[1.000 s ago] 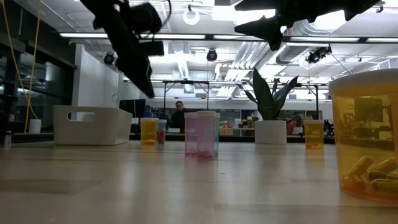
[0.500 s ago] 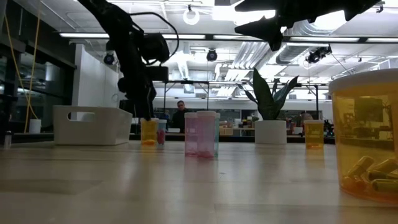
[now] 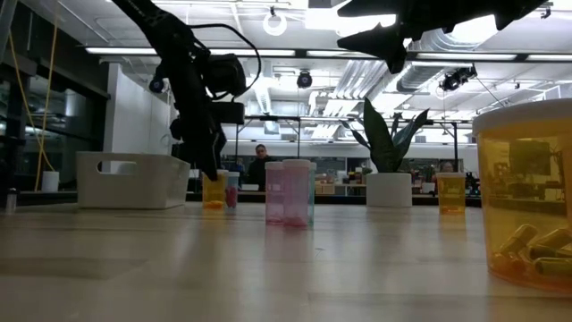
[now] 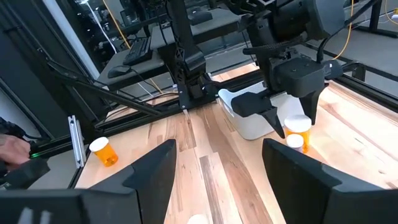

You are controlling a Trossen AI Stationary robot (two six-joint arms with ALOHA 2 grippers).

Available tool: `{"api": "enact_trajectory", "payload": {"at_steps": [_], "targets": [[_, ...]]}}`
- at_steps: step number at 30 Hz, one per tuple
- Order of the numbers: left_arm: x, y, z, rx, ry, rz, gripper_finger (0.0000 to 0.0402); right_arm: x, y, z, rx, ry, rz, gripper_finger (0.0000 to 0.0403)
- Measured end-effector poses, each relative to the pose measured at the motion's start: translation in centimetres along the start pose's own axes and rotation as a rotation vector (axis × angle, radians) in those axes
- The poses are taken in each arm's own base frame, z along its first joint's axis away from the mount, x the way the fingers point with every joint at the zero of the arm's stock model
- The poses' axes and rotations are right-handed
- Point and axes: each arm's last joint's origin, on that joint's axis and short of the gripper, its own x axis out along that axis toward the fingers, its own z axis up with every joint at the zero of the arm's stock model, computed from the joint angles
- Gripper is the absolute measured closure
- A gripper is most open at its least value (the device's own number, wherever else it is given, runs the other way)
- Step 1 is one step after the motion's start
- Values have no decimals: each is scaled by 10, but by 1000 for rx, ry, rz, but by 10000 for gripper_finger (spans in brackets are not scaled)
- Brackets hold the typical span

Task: Pick and place medicine bottles into bin by pill shape (circle, oval)
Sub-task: Put the orange capsule bottle into the gray bin

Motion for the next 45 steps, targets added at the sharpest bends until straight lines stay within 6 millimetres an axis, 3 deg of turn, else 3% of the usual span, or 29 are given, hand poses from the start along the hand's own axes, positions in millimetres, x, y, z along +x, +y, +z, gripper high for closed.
{"api": "enact_trajectory", "payload": {"at_steps": [8,13,17,22,26,30,35,40,45], "targets": [[0,-1,1,20,2,4,205,0,0,0,1,0,0,171],[-11,1,11,25,-6,8,208,0,0,0,1,0,0,171],[-43,10,28,19,-78,54,194,0,0,0,1,0,0,171],[-108,17,35,-8,-193,157,197,0,0,0,0,0,0,171],[-154,5,16,-65,-229,199,200,0,0,0,1,0,0,171],[-179,-11,-10,-102,-143,193,201,0,0,0,-1,0,0,171],[-167,-26,-37,-159,-95,185,201,0,0,0,-2,0,0,171],[-121,-40,-64,-193,12,136,201,0,0,0,-2,0,0,171],[-84,-42,-76,-194,13,184,201,0,-1,0,0,-7,-21,171]]}}
